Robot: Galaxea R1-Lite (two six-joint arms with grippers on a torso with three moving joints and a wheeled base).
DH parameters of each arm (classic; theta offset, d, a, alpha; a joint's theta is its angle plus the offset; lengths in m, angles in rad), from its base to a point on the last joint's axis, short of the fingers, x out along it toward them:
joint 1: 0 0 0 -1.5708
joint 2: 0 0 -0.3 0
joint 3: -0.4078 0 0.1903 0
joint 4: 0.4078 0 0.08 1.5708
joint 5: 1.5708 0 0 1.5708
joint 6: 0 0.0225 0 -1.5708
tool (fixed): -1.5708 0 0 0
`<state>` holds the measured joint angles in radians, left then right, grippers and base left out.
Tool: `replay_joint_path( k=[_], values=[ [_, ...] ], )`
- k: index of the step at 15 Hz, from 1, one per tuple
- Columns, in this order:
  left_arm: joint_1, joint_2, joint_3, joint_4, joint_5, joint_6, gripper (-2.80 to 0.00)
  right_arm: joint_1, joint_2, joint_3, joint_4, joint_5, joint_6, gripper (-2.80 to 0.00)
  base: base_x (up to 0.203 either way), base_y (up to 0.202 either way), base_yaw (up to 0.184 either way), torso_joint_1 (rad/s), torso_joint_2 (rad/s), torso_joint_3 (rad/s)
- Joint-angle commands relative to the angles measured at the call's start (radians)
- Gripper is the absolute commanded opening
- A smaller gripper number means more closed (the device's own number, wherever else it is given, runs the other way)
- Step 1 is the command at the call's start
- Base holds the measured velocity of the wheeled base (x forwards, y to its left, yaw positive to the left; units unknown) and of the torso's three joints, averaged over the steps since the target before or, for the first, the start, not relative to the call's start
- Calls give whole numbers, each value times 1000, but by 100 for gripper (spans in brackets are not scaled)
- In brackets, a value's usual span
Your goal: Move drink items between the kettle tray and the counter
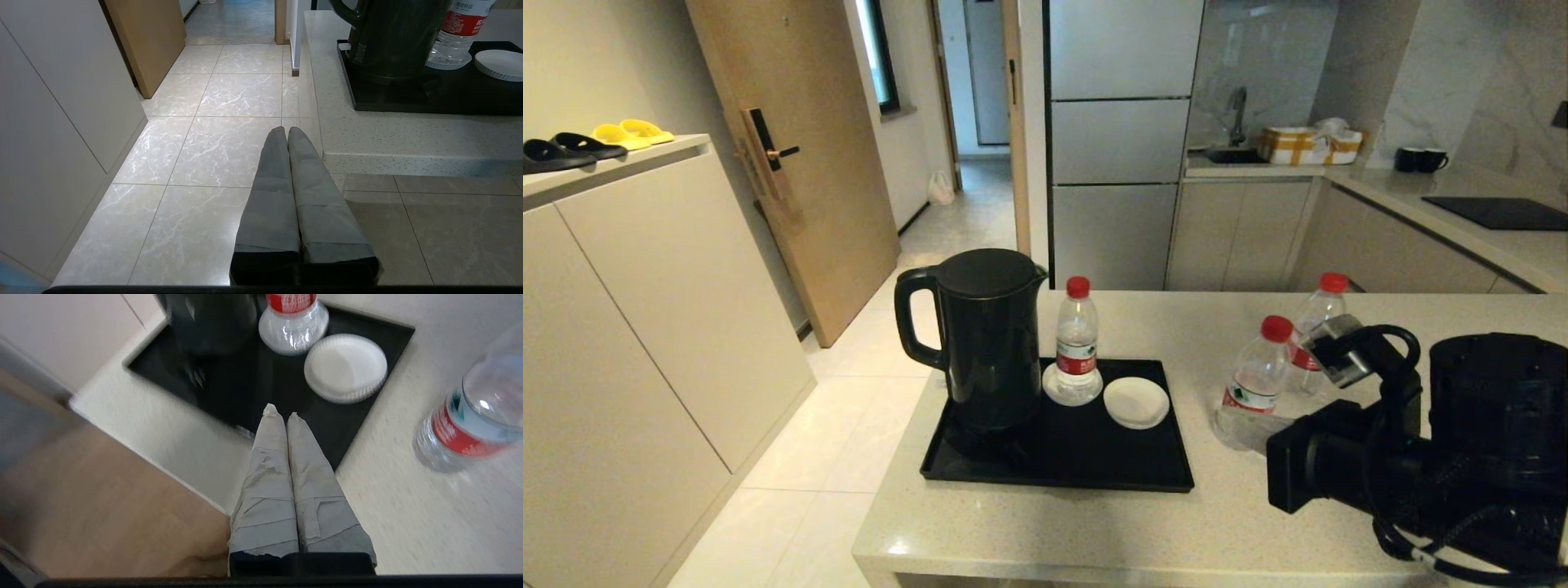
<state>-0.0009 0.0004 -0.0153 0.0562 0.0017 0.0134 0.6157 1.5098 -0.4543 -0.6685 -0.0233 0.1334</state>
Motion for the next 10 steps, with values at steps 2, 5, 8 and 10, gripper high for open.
replay_joint_path(
  k=[2,5,8,10],
  values=[
    [-1,1,0,1,0,0,-280,22,-267,62,57,-122,-10,-280,0,0,0,0,0,0],
    [-1,1,0,1,0,0,-280,7,-646,49,345,-384,-23,-280,0,0,0,0,0,0],
    [-1,1,0,1,0,0,-280,-189,-1065,-41,834,-519,-29,-280,0,0,0,0,0,0],
    [-1,1,0,1,0,0,-280,-294,-1213,-183,1264,-625,85,-280,0,0,0,0,0,0]
  ],
)
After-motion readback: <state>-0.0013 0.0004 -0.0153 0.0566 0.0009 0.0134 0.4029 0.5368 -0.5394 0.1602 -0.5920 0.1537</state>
